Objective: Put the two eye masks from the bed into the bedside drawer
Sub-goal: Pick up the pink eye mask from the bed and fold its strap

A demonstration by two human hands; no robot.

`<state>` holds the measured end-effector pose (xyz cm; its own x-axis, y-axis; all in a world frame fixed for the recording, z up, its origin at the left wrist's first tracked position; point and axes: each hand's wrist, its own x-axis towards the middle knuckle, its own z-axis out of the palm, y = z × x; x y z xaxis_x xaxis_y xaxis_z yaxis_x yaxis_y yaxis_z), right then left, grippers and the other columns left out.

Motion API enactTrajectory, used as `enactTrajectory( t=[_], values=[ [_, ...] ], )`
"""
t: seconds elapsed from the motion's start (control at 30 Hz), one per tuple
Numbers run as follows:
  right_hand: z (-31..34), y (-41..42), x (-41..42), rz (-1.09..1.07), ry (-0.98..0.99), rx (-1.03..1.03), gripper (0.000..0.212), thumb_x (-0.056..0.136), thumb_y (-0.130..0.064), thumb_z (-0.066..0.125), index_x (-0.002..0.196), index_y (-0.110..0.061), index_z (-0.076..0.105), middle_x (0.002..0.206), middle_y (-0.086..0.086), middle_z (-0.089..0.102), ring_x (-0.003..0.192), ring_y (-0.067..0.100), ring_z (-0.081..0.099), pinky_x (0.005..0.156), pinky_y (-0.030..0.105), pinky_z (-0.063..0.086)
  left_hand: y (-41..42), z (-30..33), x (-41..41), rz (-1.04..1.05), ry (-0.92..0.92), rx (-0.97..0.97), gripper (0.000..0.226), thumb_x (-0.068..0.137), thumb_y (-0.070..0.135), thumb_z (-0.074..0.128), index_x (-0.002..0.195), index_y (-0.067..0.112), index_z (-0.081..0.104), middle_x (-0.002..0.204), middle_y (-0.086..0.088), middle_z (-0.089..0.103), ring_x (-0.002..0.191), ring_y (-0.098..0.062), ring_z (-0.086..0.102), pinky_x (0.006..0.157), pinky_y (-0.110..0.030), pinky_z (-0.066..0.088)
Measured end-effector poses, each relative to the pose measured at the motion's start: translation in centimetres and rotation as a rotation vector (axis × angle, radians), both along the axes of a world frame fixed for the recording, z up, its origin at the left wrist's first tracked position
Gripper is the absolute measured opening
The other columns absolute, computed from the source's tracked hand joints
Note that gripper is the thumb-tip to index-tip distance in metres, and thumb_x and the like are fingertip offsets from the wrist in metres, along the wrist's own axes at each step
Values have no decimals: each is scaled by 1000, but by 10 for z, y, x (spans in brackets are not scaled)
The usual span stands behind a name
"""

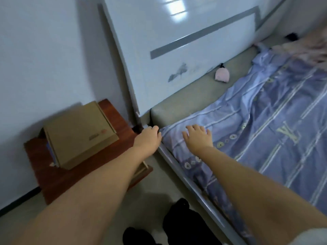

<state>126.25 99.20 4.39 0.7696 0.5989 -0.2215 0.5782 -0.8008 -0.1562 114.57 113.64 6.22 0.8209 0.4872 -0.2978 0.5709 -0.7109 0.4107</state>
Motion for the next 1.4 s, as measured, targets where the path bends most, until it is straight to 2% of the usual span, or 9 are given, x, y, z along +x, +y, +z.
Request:
enactTrajectory(
  t=[0.4, 0.7, 0.83, 0.9, 0.97, 1.03, 1.1, 1.2, 1.4],
  values=[
    [-12, -58, 228, -321, 173, 0, 47, 97, -37, 25, 135, -13, 38, 141, 15, 42, 128, 34, 37, 100, 50, 33, -33, -30, 247, -240, 32, -53, 35, 97, 27, 36, 120, 4, 50, 124, -22, 56, 109, -38, 54, 90, -45, 45],
    [-121, -5, 395, -521, 414, 104, 45, 98, -30, 31, 138, -10, 32, 145, 16, 33, 124, 36, 42, 95, 46, 42, 6, -164, 427, -422, 165, -102, 39, 95, 19, 38, 129, 1, 45, 132, -25, 50, 118, -37, 49, 97, -44, 43],
    [-166, 30, 477, -619, 397, 234, 44, 97, -24, 36, 136, -5, 34, 145, 16, 31, 119, 38, 47, 94, 43, 41, 21, -227, 497, -509, 77, 73, 40, 92, 22, 41, 129, 7, 43, 134, -19, 48, 120, -34, 47, 97, -43, 38],
    [-184, 40, 512, -667, 344, 304, 43, 94, -21, 39, 133, -4, 35, 145, 16, 30, 119, 38, 47, 94, 42, 41, 21, -258, 519, -549, 96, 117, 52, 93, 32, 40, 140, 11, 30, 149, -18, 32, 135, -32, 32, 110, -48, 25],
    [-201, 45, 541, -715, 294, 358, 42, 93, -20, 42, 132, -6, 35, 144, 15, 31, 115, 37, 49, 85, 38, 40, 16, -287, 526, -588, 181, 128, 70, 93, 48, 33, 149, 16, 4, 159, -17, -1, 146, -32, 0, 116, -55, -3],
    [-214, 45, 566, -766, 282, 403, 45, 92, -21, 45, 132, -7, 33, 142, 14, 33, 115, 36, 49, 77, 33, 34, 10, -307, 525, -591, 206, 169, 78, 90, 59, 25, 146, 21, -15, 156, -13, -23, 144, -31, -22, 105, -56, -24],
    [-221, 46, 587, -795, 314, 424, 60, 91, -25, 49, 141, -8, 22, 148, 14, 29, 124, 34, 44, 83, 35, 36, 7, -317, 525, -579, 213, 171, 80, 88, 63, 20, 141, 24, -25, 147, -9, -39, 136, -28, -39, 97, -53, -35],
    [-224, 60, 608, -850, 338, 444, 72, 88, -25, 55, 145, -9, 16, 152, 13, 26, 130, 32, 40, 92, 37, 40, 9, -318, 528, -577, 254, 138, 78, 87, 64, 18, 130, 28, -36, 127, -3, -59, 114, -21, -60, 87, -50, -45],
    [-228, 73, 615, -950, 355, 433, 18, 83, -14, 47, 95, -7, 58, 115, 20, 61, 94, 31, 56, 66, 30, 36, 9, -314, 528, -573, 271, 107, 77, 89, 63, 22, 128, 31, -36, 131, -3, -54, 118, -23, -55, 90, -50, -41]
  ],
)
